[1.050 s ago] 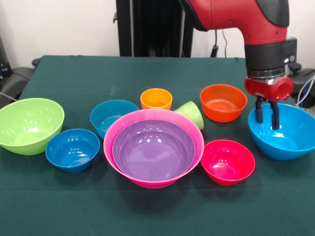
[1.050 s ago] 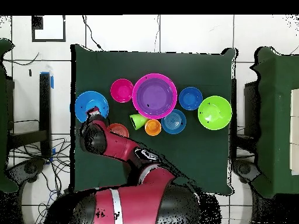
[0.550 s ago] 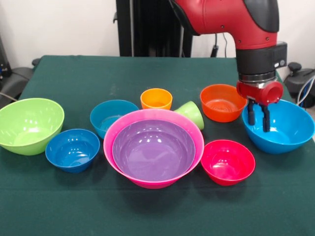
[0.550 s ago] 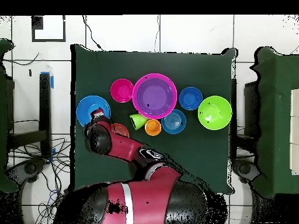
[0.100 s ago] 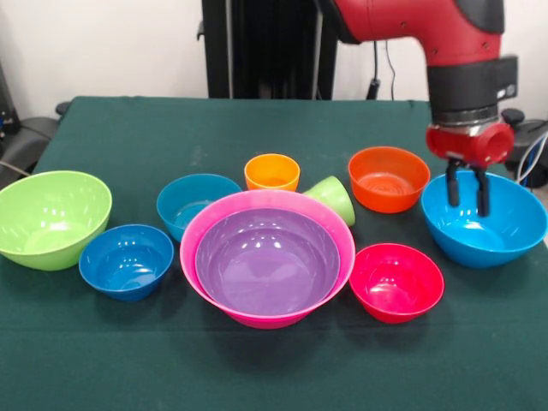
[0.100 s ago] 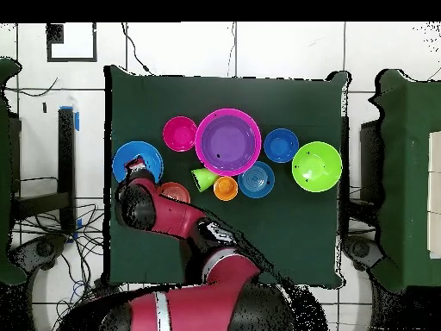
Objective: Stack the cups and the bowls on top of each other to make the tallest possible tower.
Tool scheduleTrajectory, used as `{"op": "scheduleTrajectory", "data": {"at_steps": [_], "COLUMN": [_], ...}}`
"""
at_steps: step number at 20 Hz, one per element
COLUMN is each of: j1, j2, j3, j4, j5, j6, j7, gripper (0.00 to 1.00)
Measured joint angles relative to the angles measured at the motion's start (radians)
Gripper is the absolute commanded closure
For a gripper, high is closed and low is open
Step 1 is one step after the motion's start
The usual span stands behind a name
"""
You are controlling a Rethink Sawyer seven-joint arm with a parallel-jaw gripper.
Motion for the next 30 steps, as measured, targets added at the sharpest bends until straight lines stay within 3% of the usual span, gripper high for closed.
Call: {"op": "scheduleTrajectory", "data": {"at_steps": [8, 17, 22, 30], "j1": [0.040, 0.032, 0.060, 0.163], "j2": [-0.100, -0.111, -0.111, -0.111], "j3": [-0.033, -0.060, -0.104, -0.194], "j4": [0.001, 0.005, 0.016, 0.060], "j5": [0.031, 0.047, 0.099, 0.235], "j6": [0.113, 0.124, 0.148, 0.193], "j7": [0.000, 0.000, 0.000, 0.015], "gripper": [0.00, 0.00, 0.00, 0.00]}}
